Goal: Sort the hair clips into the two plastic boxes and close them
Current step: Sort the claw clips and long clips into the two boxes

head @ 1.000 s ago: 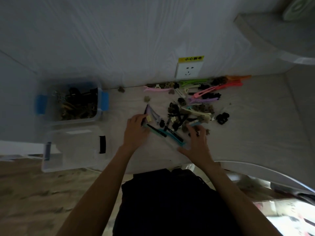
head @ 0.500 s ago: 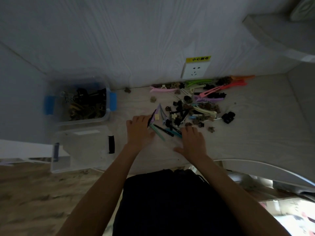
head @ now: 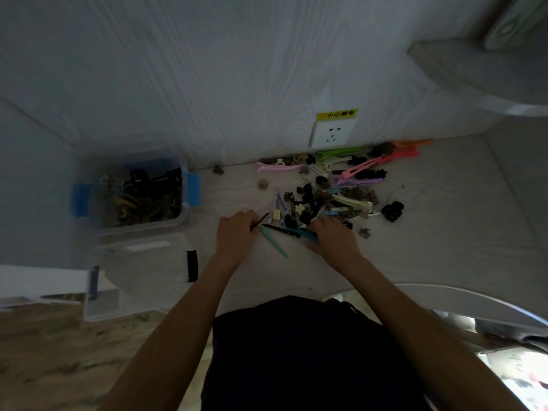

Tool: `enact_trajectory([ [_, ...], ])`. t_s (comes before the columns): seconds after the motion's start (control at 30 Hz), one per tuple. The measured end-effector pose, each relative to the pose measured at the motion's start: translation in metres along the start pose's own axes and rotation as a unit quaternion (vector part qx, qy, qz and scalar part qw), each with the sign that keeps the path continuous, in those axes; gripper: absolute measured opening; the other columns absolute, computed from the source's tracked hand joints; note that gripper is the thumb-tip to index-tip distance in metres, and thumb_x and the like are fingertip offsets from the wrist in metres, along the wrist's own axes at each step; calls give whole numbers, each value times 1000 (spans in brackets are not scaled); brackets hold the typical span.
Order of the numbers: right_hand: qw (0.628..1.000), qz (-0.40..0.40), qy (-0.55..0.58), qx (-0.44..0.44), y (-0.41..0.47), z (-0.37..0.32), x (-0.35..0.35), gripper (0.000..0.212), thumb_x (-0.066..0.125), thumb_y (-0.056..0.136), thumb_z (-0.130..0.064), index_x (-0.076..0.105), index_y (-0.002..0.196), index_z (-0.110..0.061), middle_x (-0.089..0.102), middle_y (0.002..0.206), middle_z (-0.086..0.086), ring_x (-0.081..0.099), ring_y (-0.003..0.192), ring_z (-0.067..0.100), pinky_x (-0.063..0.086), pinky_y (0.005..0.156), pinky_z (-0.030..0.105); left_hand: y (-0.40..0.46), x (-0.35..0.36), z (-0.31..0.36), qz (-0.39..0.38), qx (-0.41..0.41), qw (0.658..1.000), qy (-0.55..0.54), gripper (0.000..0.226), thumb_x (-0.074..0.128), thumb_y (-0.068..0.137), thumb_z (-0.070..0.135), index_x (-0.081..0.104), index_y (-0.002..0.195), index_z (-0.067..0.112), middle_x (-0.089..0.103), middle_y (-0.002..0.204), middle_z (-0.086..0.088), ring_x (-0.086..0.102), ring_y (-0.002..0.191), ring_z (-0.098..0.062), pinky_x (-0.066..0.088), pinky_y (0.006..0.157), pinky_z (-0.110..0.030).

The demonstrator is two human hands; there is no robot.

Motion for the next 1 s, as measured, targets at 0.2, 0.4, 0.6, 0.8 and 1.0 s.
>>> enact_trajectory([
  [0.2, 1000, 19, -18, -17, 11, -8, -4, 35, 55, 90, -31, 49, 112, -4, 54, 115, 17, 49, 110, 31, 42, 87, 38, 4, -12, -3, 58, -34, 997, -30, 16, 47, 94, 14, 59, 103, 8, 66, 99, -12, 60, 89, -29, 37, 84, -36],
  [0.4, 998, 28, -38, -31, 12, -9, -2, 35, 69, 81, -25, 57, 103, 0, 60, 99, 19, 57, 94, 35, 47, 78, 39, -19, -20, 17, 76, 130, 988, -41, 31, 42, 92, 23, 64, 104, 6, 63, 94, -14, 60, 76, -27, 43, 68, -27],
  [0.6, 999, 20, -9, -41, 12, -11, -4, 32, 49, 94, -22, 47, 121, -6, 51, 121, 16, 50, 111, 32, 40, 90, 36, -35, 3, 23, 27, 228, 973, 39, 31, 44, 83, 26, 74, 86, 20, 69, 82, -2, 64, 68, -18, 47, 53, -19],
  [0.8, 999, 10, 31, -10, 10, -3, -5, 37, 50, 94, -26, 44, 126, -10, 53, 124, 13, 50, 115, 29, 43, 91, 36, -25, 5, 22, 11, 202, 979, 19, 35, 41, 84, 25, 71, 98, 14, 66, 95, -10, 63, 81, -25, 55, 62, -29],
  [1.0, 997, 3, 80, 8, 6, 3, -3, 46, 55, 91, -36, 45, 128, -12, 52, 128, 11, 50, 118, 28, 44, 91, 37, -17, 9, 24, -6, 210, 977, 40, 31, 41, 82, 23, 69, 88, 10, 65, 86, -10, 60, 75, -26, 55, 60, -30],
])
Point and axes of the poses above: each hand's wrist, its own y-axis towards the middle knuckle, its own x-axis out of the palm, z = x × y, the point moved 4 cm from there along y, towards the middle knuckle
